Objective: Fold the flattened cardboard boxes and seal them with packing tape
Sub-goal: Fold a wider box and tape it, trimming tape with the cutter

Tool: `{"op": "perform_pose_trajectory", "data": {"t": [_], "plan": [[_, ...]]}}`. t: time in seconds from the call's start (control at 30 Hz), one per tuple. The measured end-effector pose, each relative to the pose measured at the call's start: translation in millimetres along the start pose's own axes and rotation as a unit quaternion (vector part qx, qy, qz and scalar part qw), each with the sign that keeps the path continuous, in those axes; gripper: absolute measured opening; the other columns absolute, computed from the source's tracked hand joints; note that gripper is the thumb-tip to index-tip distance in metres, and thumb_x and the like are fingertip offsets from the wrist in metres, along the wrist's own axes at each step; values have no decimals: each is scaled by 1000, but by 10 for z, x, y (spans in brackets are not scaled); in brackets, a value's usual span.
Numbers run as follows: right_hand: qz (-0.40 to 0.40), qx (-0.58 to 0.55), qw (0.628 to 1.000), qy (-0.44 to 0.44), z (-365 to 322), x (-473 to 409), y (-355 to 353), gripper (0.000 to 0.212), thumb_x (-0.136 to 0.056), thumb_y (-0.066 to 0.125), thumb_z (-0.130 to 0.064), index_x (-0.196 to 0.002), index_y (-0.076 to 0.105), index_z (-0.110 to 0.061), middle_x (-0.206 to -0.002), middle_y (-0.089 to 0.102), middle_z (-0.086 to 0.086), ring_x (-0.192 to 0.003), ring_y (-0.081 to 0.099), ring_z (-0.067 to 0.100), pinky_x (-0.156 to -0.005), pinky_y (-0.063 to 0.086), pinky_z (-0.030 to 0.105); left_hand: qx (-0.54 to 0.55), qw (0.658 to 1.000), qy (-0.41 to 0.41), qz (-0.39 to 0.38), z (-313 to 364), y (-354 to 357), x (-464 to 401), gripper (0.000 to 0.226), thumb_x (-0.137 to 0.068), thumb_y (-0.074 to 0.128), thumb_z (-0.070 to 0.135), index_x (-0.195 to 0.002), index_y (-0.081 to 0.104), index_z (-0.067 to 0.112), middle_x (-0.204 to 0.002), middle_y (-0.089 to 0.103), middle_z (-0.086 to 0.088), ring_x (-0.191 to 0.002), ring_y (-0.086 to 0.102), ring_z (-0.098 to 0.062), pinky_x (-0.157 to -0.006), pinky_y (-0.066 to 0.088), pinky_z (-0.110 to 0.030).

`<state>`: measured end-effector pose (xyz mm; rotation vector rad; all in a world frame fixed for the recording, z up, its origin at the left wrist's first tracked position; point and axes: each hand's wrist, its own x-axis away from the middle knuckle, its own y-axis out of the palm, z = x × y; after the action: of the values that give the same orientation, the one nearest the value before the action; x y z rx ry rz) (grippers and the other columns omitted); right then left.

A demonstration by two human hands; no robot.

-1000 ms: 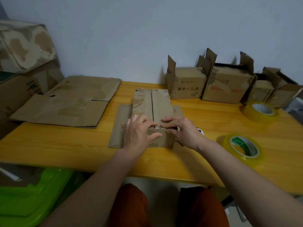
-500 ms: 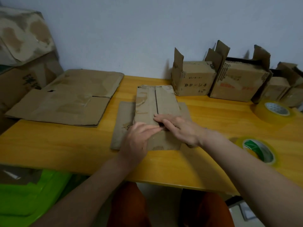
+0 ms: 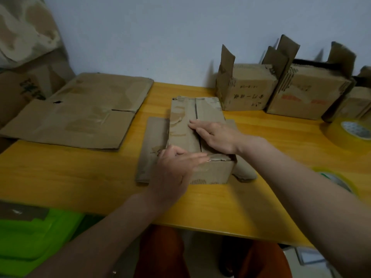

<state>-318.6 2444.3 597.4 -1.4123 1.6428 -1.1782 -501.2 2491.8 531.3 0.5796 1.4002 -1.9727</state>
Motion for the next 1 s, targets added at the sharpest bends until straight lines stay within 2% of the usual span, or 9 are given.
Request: {"op": "perform_pose_trajectory", "data": {"t": [0.13, 0.4, 0.5, 0.57, 0.67, 0.77, 0.87, 0.93, 1.0], "plan": [[-5, 91, 996, 7, 85, -343, -8, 50, -105, 24, -31, -152, 21, -16, -160, 15, 0, -147, 13, 13, -114, 8, 22, -6, 1000, 8, 6, 0, -6, 17, 38, -90, 46, 9, -117, 71, 20, -117, 69, 11, -87, 50, -15, -72, 39, -33], [-6, 176, 984, 26, 224, -930, 2, 64, -102, 11, -48, -153, 1, -10, -161, -7, 6, -148, -5, 17, -120, -2, 33, -2, 1000, 19, 15, -33, 30, 10, 39, -87, 52, 0, -118, 69, 17, -120, 67, 9, -95, 51, -15, -75, 33, -29], [36, 165, 985, 33, 214, -1073, -26, 63, -102, 16, -47, -151, 17, -6, -157, 19, 14, -144, 16, 26, -117, 12, 37, -1, 1000, 20, 21, -39, 45, 24, 36, -87, 57, 1, -117, 70, 17, -120, 67, 10, -94, 52, -15, -74, 39, -35], [71, 163, 984, 34, 211, -1197, -51, 54, -102, 23, -45, -137, 38, -7, -140, 41, 17, -131, 34, 30, -107, 26, 39, -5, 999, 22, 23, -44, 65, 35, 30, -88, 63, 11, -116, 70, 19, -121, 67, 11, -93, 55, -15, -75, 41, -37], [84, 141, 985, 48, 239, -1347, -91, 47, -101, 25, -47, -116, 50, -10, -122, 55, 16, -112, 49, 33, -88, 35, 39, -7, 999, 18, 46, -46, 107, 42, 28, -87, 69, 16, -115, 69, 24, -119, 67, 14, -89, 58, -15, -71, 42, -38], [79, 136, 985, 65, 270, -1436, -124, 51, -101, 21, -51, -108, 53, -13, -115, 60, 14, -104, 54, 32, -75, 33, 35, -26, 998, 27, 58, -48, 126, 35, 28, -93, 64, 19, -120, 60, 27, -119, 67, 15, -84, 60, -15, -68, 43, -36], [65, 182, 978, 75, 256, -1482, -172, 60, -100, 16, -55, -104, 59, -13, -115, 62, 13, -106, 55, 31, -74, 33, 34, -55, 996, 27, 57, -36, 139, 32, 32, -93, 62, 21, -124, 57, 26, -122, 65, 15, -86, 56, -13, -69, 43, -34], [53, 178, 980, 78, 229, -1464, -178, 62, -98, 16, -59, -107, 57, -14, -118, 61, 12, -110, 54, 31, -77, 34, 35, -74, 996, 23, 53, -21, 143, 35, 34, -92, 63, 20, -125, 57, 26, -123, 64, 16, -87, 54, -13, -70, 41, -32], [37, 160, 984, 65, 246, -1364, -145, 63, -97, 16, -61, -124, 49, -14, -134, 52, 14, -123, 46, 31, -92, 34, 39, -89, 995, 15, 41, -3, 153, 32, 34, -92, 60, 20, -125, 56, 27, -123, 64, 17, -86, 52, -14, -71, 39, -30]]}}
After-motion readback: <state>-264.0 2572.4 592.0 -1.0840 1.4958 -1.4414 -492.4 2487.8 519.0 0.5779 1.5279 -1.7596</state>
